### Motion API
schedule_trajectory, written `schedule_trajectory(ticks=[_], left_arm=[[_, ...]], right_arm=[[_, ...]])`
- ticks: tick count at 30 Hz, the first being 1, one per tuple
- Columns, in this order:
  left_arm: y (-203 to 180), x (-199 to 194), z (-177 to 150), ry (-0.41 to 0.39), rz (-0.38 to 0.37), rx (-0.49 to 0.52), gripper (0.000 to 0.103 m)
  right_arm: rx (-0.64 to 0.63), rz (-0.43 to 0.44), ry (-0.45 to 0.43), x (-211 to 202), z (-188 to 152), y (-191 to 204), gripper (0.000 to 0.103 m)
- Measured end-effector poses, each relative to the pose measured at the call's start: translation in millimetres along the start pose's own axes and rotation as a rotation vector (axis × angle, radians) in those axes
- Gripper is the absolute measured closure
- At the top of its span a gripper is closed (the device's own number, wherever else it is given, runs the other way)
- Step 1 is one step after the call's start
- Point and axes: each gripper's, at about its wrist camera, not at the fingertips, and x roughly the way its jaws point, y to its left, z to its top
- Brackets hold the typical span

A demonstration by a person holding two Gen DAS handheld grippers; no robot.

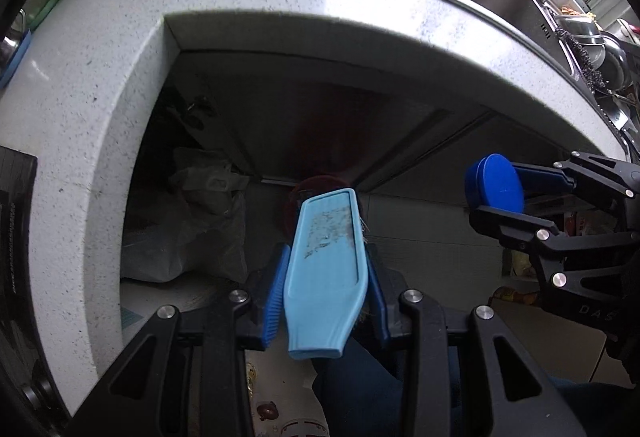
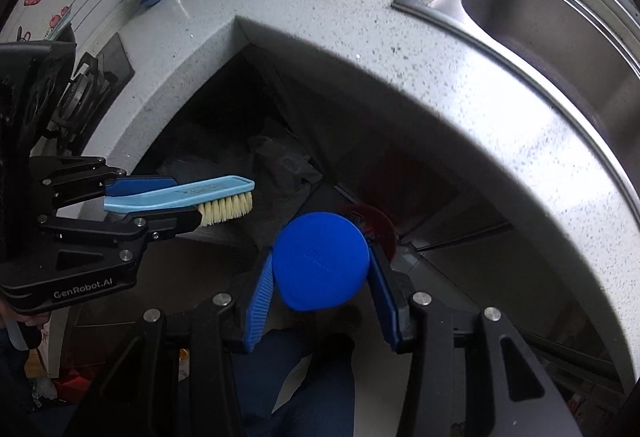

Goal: Collect trash
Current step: 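Carry the brush and blue lid down toward the red bin with both tools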

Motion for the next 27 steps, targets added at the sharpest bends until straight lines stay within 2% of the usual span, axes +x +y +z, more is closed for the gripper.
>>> schedule_trajectory(ticks=[5, 8, 15, 20, 23, 27], left_arm=[[4.4, 55.8, -1.6, 0.058, -0.011, -0.009, 0.069], [2.5, 92.8, 0.3, 0.073, 0.046, 0.024, 0.069], [22.7, 176.9, 6.3, 0.128, -0.024, 0.005, 0.069], [23.5, 233.2, 5.2, 0.156, -0.06, 0.021, 0.069], [21.0, 261.0, 5.4, 0.174, -0.065, 0.037, 0.069], [21.6, 276.9, 6.6, 0.18, -0.08, 0.049, 0.069]], right_arm=[[0.032, 0.0, 0.034, 45.2, -3.0, -8.9, 0.06], [0.06, 0.0, 0.055, 77.5, -6.4, -14.9, 0.06], [0.157, 0.005, 0.075, 150.4, -21.9, -37.8, 0.06], [0.199, -0.022, 0.108, 202.8, -24.9, -54.8, 0.06], [0.222, -0.034, 0.114, 218.2, -30.2, -67.7, 0.06], [0.235, -0.044, 0.126, 230.8, -36.7, -76.9, 0.06]])
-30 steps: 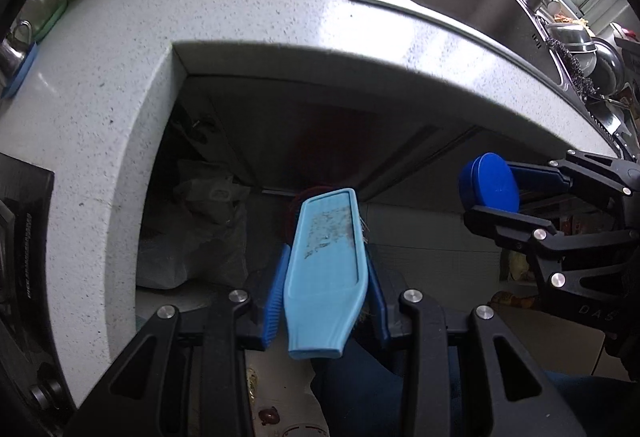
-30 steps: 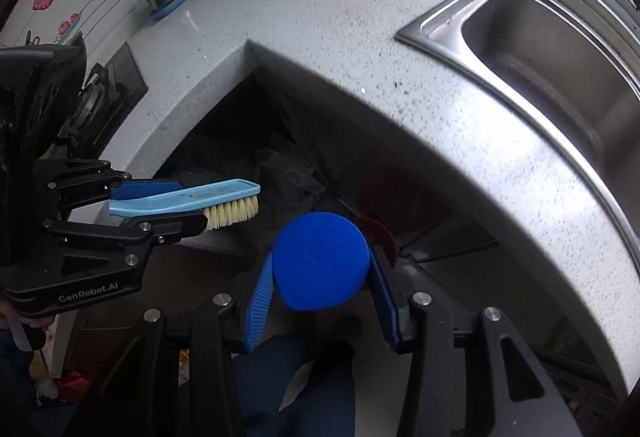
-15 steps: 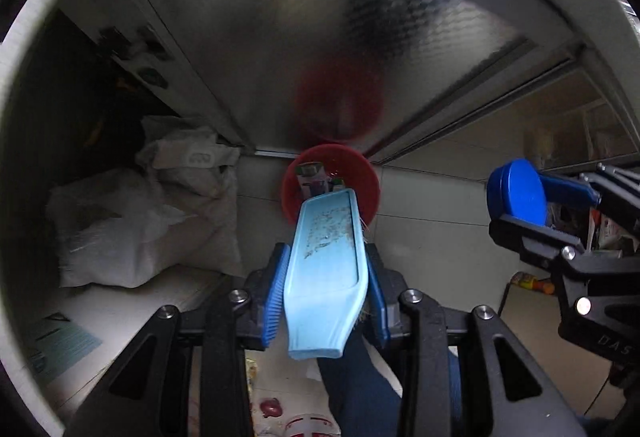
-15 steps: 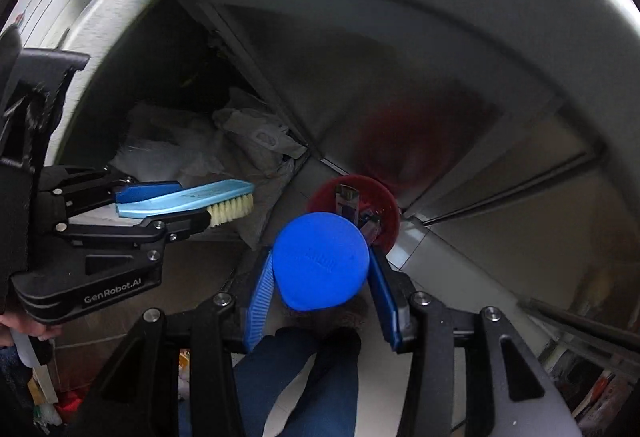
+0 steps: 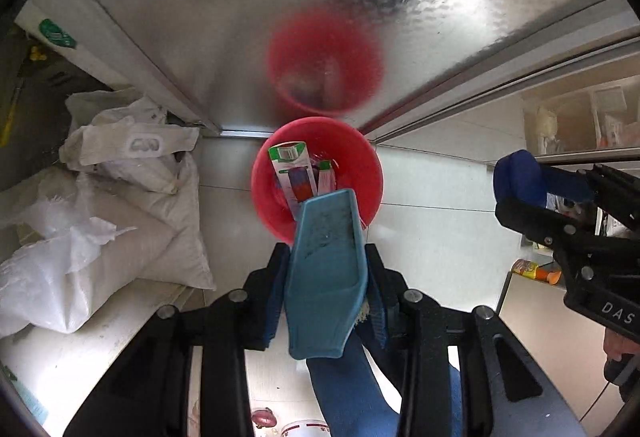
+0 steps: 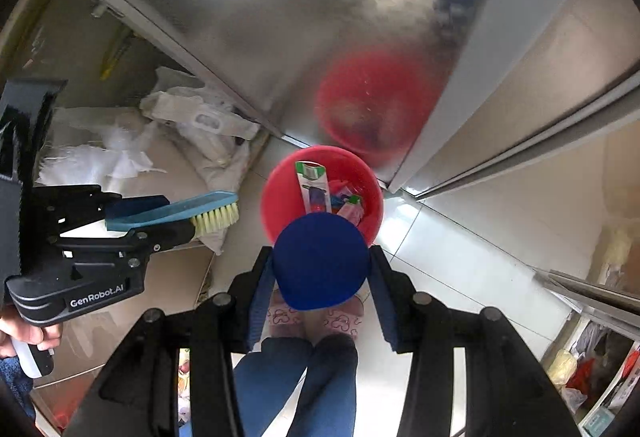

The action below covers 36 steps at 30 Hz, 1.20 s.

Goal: Collect trash
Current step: 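Carry the brush and blue lid down toward the red bin with both tools, then open both tools over the bin, dropping the brush and lid in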

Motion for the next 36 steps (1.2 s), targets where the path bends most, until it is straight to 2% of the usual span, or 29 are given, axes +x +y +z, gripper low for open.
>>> schedule_trajectory(ticks=[3, 5, 7, 8, 9, 13, 21, 23, 25, 30, 36], left_arm=[[-0.1, 3.5, 4.1, -0.004, 0.001, 0.007, 0.067], [-1.3, 2.0, 7.0, -0.005, -0.002, 0.015, 0.059], [-2.6, -6.7, 9.1, -0.032, 0.003, 0.019, 0.026], [-2.6, -10.9, 10.5, -0.049, 0.005, 0.017, 0.019], [-2.2, -13.8, 11.7, -0.062, 0.003, 0.016, 0.017], [0.1, -23.2, 17.2, -0.083, 0.007, 0.012, 0.016], [2.6, -27.9, 7.3, -0.1, 0.132, 0.026, 0.014], [7.4, -27.1, 4.4, -0.096, 0.133, 0.015, 0.011], [11.5, -25.4, 0.5, -0.097, 0.136, 0.004, 0.0], [21.8, -19.2, -8.4, -0.101, 0.127, -0.028, 0.0], [28.5, -7.0, -14.9, -0.09, 0.149, -0.057, 0.0]], right_arm=[[-0.001, 0.001, 0.011, 1.2, -2.1, -2.7, 0.06], [-0.007, 0.015, 0.007, 0.4, -4.6, -5.0, 0.06], [-0.005, 0.021, 0.005, -0.6, -5.6, -6.3, 0.06], [-0.005, 0.024, 0.005, -0.1, -5.7, -6.8, 0.06], [-0.004, 0.027, 0.006, -0.1, -5.8, -7.0, 0.06], [-0.007, 0.032, 0.01, 2.3, -4.3, -6.6, 0.06], [-0.02, 0.052, 0.005, 10.7, 1.4, -3.4, 0.06], [-0.03, 0.061, 0.011, 16.6, 2.6, -2.1, 0.06], [-0.047, 0.069, 0.017, 23.0, 4.1, -0.2, 0.06], [-0.099, 0.063, 0.036, 43.2, 8.0, 5.7, 0.06], [-0.133, 0.043, 0.07, 70.7, 14.4, 9.3, 0.059]])
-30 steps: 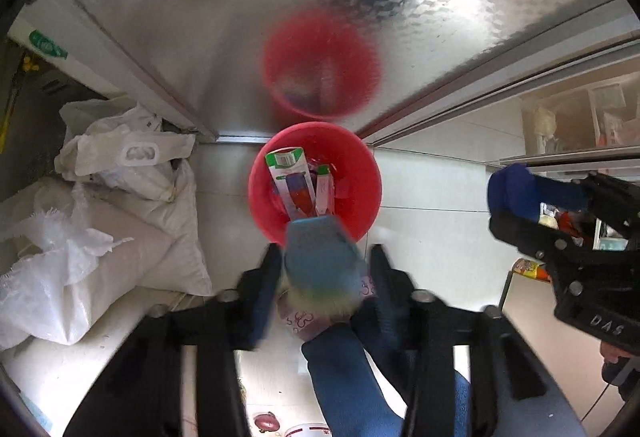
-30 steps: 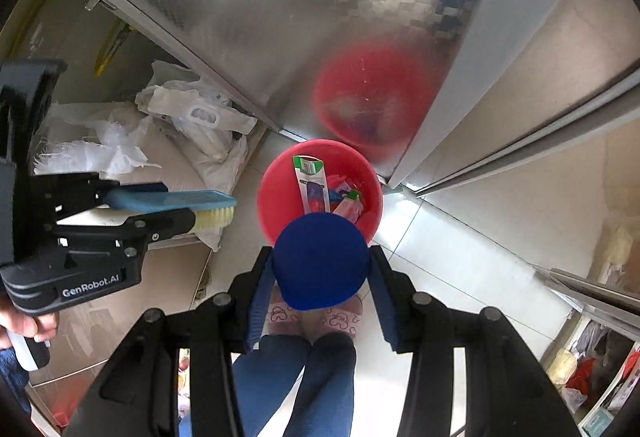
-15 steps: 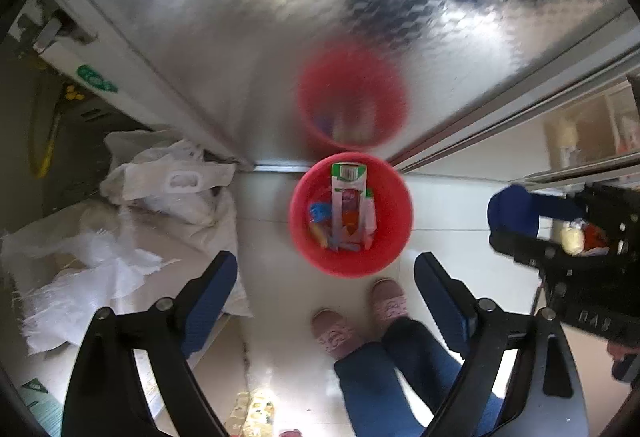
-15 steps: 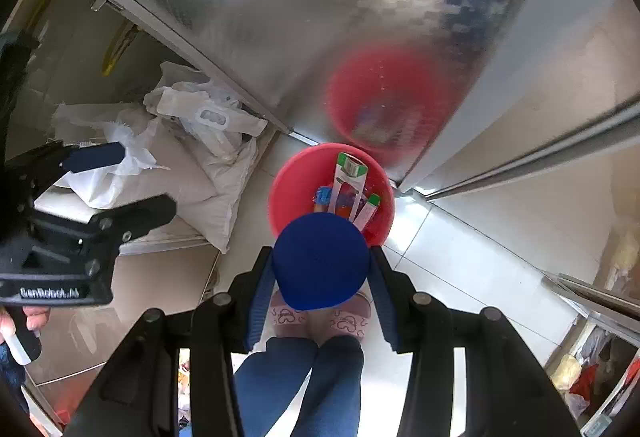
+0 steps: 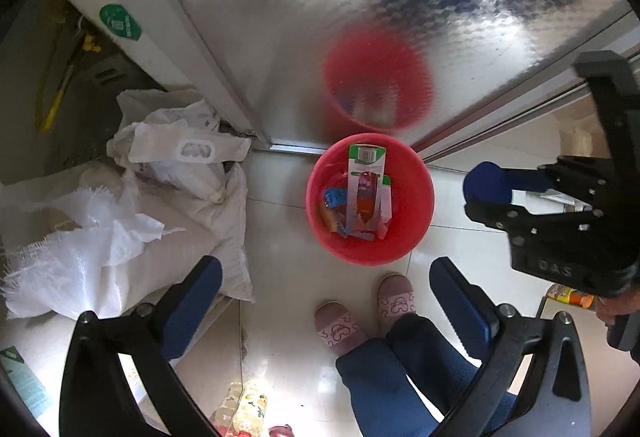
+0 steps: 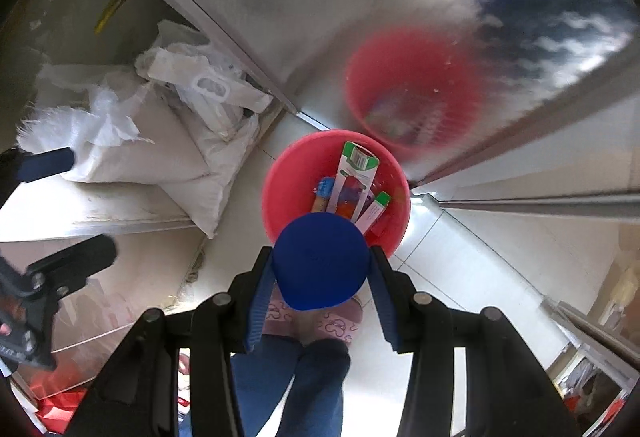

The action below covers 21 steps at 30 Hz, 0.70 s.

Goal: Collect trash
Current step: 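Open both tools over the bin, dropping the brush and lid in, then raise both open tools back up to the counter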

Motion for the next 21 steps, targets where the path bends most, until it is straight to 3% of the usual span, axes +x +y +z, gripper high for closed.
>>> schedule_trajectory(ticks=[3, 4, 5, 6, 15, 21], left_arm=[[4.2, 2.5, -3.5, 0.009, -0.004, -0.027, 0.0], [5.7, 2.7, -4.7, 0.009, -0.006, -0.035, 0.0], [7.3, 2.5, -5.7, 0.01, -0.006, -0.037, 0.0], [8.0, 1.0, -6.5, 0.01, -0.003, -0.038, 0.0], [13.4, -26.0, -16.0, -0.021, 0.011, -0.054, 0.0], [11.5, -55.3, -23.3, -0.056, 0.018, -0.052, 0.0]], right_arm=[[-0.02, -0.006, 0.022, 8.2, 3.4, 2.5, 0.059], [-0.029, -0.009, 0.033, 10.0, 4.2, 3.2, 0.047], [-0.033, -0.012, 0.03, 9.6, 4.7, 3.6, 0.027], [-0.032, -0.016, 0.019, 7.7, 4.9, 3.2, 0.021], [-0.054, -0.023, 0.003, -17.5, 0.7, 6.3, 0.001], [-0.069, -0.022, -0.013, -47.4, -8.8, 13.3, 0.0]])
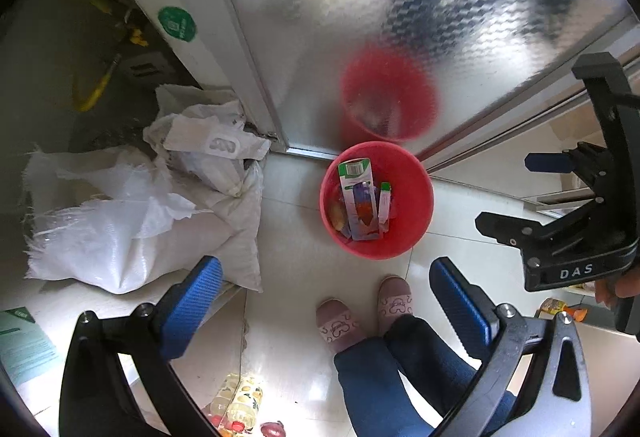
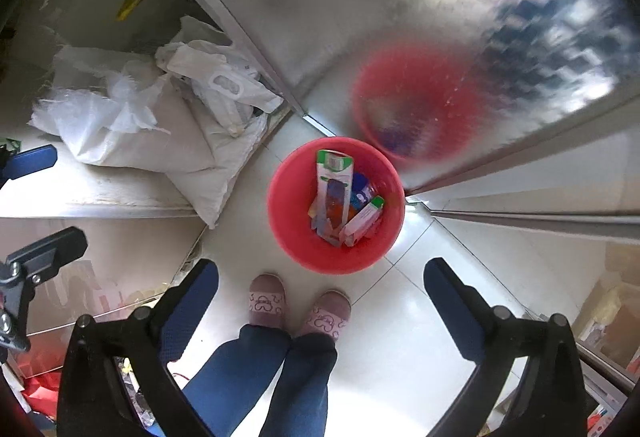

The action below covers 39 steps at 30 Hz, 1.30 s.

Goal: Collect trash
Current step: 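Raise both open tools back up to the counter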

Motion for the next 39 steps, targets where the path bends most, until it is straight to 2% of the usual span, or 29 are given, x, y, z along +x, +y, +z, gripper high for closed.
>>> schedule_trajectory(ticks=[6, 21, 27, 32, 39], left_arm=[[-6.3, -50.4, -4.7, -0.052, 0.011, 0.025, 0.0], [-11.1, -230.4, 1.5, -0.244, 0.034, -0.018, 0.0], [-17.0, -285.5, 5.4, -0.304, 0.065, -0.002, 0.0], [-25.5, -322.4, 12.7, -0.34, 0.047, -0.01, 0.0], [-27.9, -380.7, 33.0, -0.437, 0.036, -0.016, 0.0]], right_arm=[[-0.01, -0.018, -0.06, -55.9, -4.7, 19.2, 0.0], [-0.06, -0.066, -0.254, -233.8, -10.9, 67.3, 0.0], [-0.095, -0.074, -0.328, -286.8, -8.6, 73.2, 0.0], [-0.129, -0.1, -0.402, -325.7, -5.3, 74.9, 0.0], [-0.168, -0.13, -0.546, -387.1, 2.0, 79.5, 0.0]])
